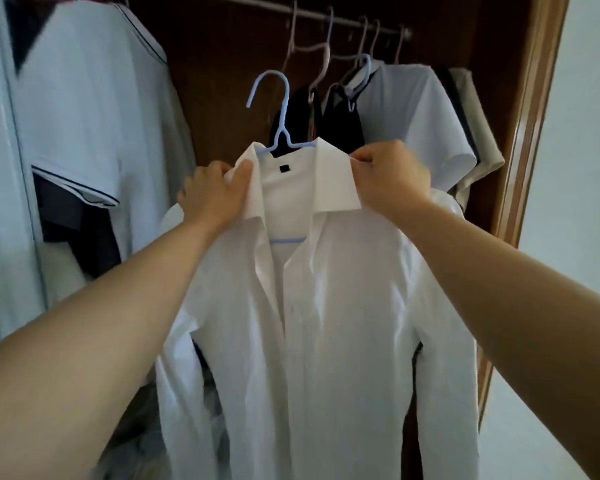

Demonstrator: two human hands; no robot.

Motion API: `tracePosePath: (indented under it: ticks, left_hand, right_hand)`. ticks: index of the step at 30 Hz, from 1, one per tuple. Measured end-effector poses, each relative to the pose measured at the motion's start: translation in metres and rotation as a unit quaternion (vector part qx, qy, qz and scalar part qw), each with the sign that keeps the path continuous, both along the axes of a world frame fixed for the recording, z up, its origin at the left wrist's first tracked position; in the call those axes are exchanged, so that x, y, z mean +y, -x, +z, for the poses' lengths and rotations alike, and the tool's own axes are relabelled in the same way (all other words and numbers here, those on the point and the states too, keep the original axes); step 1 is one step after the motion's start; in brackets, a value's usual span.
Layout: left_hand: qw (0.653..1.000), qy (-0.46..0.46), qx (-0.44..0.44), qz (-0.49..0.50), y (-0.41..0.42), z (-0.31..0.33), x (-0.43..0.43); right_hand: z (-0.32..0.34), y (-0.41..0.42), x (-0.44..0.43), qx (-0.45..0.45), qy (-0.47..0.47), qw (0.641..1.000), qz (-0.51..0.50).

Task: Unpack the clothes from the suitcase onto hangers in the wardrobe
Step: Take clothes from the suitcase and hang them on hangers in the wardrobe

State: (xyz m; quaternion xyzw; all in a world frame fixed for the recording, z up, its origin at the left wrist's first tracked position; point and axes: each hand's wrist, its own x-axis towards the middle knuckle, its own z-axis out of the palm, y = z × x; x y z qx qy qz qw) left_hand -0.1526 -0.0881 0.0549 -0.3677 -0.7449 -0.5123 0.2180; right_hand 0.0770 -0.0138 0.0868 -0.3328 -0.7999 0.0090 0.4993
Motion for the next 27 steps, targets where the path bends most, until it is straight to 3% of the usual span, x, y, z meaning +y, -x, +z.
tracePosePath:
  ticks: [2,6,16,27]
  left_hand:
    - [0.999,-0.022,-0.037,0.001,0.008,0.01,0.004]
    - [0.991,-0.05,-0.088,-0.088,0.009,0.031,0.01]
    - [0.981,-0.143,0.012,-0.131,0.068,0.093,0.046]
    - [0.955,-0.212,0.032,-0.206,0.138,0.153,0.101]
  right_hand:
    - [0.028,0.013,-0.004,-0.009,-0.023,0.999,-0.027]
    - [0.082,0.044,-0.004,-0.009,-0.053,0.995,-0.083]
    - [0.179,0.118,0.004,0.011,-0.131,0.975,-0.178]
    - [0.244,0.195,0.049,0.035,-0.136,0.955,-0.261]
